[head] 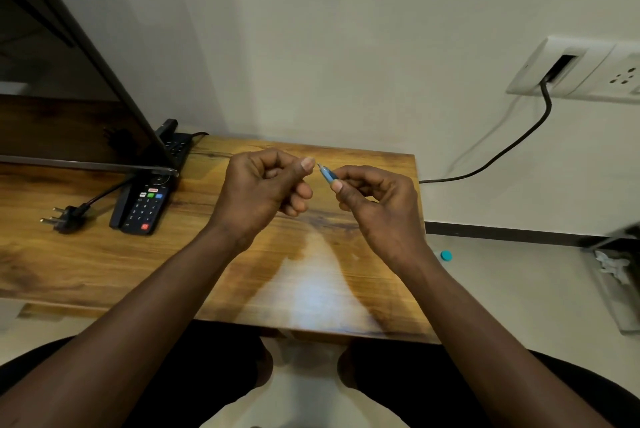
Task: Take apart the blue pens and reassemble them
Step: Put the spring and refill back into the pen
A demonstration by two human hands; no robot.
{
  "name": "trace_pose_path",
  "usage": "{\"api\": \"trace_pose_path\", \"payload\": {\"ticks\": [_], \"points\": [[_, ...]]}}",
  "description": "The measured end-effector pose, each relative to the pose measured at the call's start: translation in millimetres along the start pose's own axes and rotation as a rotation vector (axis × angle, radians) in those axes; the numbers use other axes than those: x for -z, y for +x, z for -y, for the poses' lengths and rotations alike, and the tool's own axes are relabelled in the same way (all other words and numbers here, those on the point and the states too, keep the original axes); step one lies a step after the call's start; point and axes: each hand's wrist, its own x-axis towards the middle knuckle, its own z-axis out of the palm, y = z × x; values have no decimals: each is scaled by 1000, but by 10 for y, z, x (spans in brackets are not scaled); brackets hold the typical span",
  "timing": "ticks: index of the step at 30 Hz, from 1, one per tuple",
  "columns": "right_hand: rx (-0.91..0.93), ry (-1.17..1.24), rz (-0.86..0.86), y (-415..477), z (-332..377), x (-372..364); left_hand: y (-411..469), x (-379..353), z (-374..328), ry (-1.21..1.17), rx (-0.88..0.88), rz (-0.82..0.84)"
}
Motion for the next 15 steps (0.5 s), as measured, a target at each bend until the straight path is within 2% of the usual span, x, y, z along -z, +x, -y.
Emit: {"api": "trace_pose_path", "payload": {"ticks": [3, 9, 15], "points": [[-8, 3, 4, 3, -7, 2, 22, 20, 0, -42, -11, -56], [-16, -31, -2, 13, 28, -8, 50, 105, -43, -81, 25, 61], [7, -67, 10, -12, 65, 6, 32, 79, -42, -18, -1, 86]]}}
